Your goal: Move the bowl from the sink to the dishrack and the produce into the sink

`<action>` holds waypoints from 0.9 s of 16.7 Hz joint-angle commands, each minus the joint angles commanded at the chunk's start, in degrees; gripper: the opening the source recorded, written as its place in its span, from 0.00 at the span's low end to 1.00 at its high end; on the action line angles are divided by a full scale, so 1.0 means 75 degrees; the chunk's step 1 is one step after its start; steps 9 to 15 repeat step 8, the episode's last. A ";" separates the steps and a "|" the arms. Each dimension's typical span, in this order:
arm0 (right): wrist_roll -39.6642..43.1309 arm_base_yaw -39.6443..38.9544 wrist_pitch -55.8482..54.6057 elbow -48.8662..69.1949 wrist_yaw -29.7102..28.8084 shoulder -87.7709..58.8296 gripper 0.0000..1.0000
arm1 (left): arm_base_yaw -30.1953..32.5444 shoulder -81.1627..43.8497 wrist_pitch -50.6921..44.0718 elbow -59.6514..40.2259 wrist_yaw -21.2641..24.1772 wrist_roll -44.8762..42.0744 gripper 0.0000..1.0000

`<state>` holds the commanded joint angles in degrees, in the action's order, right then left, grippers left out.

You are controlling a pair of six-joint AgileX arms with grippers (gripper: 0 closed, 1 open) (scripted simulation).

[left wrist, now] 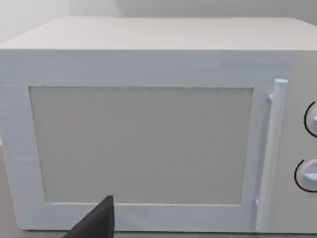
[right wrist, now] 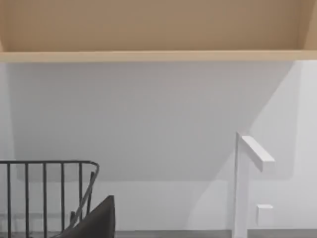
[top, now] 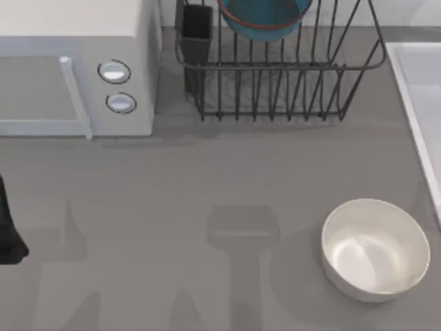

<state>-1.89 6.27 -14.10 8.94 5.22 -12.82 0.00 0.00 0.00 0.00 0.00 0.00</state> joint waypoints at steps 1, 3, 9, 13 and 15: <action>0.0018 -0.0218 0.0511 -0.0204 -0.0138 0.0476 1.00 | 0.0000 0.0000 0.0000 0.0000 0.0000 0.0000 1.00; 0.0090 -0.0552 0.1287 -0.0668 -0.0401 0.1183 1.00 | 0.0000 0.0000 0.0000 0.0000 0.0000 0.0000 1.00; 0.0252 -0.0837 0.1879 -0.1193 -0.0695 0.1709 1.00 | 0.0000 0.0000 0.0000 0.0000 0.0000 0.0000 1.00; 0.0252 -0.0837 0.1879 -0.1193 -0.0695 0.1709 1.00 | 0.0000 0.0000 0.0000 0.0000 0.0000 0.0000 1.00; 0.0252 -0.0837 0.1879 -0.1193 -0.0695 0.1709 1.00 | 0.0000 0.0000 0.0000 0.0000 0.0000 0.0000 1.00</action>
